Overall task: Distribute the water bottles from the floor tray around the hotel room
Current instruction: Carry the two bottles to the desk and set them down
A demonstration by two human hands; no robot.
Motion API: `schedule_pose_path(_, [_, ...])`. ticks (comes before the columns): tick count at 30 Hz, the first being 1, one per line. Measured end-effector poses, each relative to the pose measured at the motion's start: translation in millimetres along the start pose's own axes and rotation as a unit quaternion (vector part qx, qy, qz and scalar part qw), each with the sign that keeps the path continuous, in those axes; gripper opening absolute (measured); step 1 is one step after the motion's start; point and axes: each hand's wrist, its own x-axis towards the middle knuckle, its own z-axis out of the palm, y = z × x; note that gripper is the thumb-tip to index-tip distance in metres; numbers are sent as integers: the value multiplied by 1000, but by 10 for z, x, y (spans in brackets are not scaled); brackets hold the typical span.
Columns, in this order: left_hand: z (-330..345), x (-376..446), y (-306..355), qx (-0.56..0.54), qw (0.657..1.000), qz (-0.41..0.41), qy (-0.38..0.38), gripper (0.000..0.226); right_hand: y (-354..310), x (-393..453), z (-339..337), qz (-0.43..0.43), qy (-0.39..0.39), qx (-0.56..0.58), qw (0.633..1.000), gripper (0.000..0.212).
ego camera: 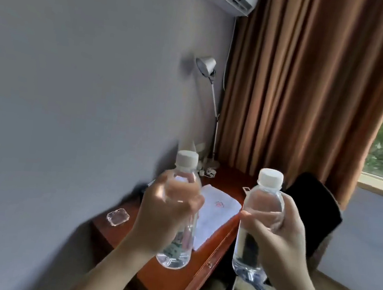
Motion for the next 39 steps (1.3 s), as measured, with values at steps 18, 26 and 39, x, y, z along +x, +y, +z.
schedule_pose_path(18, [-668, 1452, -1945, 28, 984, -82, 156, 38, 1609, 1561, 1850, 59, -213, 22, 975, 38])
schedule_pose_path(26, [-984, 1173, -3418, 76, 937, -177, 292, 48, 3016, 1460, 2705, 127, -336, 9, 933, 41])
schedule_pose_path(39, [-934, 699, -5276, 180, 860, -295, 374, 63, 5083, 956, 3525, 150, -452, -30, 879, 58])
